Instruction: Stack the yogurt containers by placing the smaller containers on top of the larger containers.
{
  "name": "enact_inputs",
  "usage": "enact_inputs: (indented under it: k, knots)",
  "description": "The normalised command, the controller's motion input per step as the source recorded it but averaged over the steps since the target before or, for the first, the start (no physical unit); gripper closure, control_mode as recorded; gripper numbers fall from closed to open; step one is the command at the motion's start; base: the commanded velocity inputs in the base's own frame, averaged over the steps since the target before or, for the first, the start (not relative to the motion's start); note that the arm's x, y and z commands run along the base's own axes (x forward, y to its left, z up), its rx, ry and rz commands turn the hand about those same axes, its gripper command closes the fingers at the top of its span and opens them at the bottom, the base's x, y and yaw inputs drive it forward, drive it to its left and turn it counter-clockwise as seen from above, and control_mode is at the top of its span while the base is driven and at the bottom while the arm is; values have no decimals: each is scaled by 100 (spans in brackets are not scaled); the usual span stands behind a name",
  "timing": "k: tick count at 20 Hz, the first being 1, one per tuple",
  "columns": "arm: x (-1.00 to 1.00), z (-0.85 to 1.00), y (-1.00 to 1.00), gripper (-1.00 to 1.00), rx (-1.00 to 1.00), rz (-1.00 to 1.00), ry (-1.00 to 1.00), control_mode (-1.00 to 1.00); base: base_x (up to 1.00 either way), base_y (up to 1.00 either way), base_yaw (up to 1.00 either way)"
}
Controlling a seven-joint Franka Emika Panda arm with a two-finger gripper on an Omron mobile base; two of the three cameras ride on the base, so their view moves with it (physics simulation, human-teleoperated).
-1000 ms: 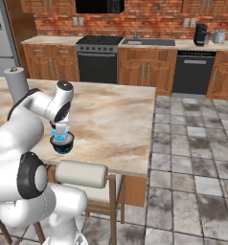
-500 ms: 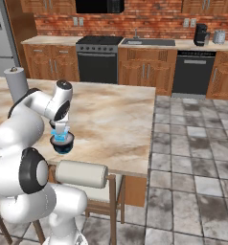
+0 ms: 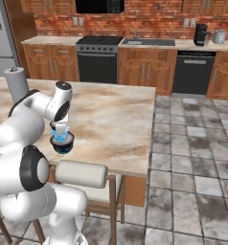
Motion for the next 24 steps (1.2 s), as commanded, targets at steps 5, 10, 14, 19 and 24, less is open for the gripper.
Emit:
enact_inputs:
  k: [5, 10, 14, 19, 24]
  knots:
    - [12, -2, 0, 100, 0, 0, 0, -100, 0, 0, 0]
    - [15, 0, 0, 100, 0, 0, 0, -100, 0, 0, 0]
    - [13, -1, 0, 100, 0, 0, 0, -100, 0, 0, 0]
    - [7, -5, 0, 100, 0, 0, 0, -100, 0, 0, 0]
    - [1, -9, 0, 100, 0, 0, 0, -100, 0, 0, 0]
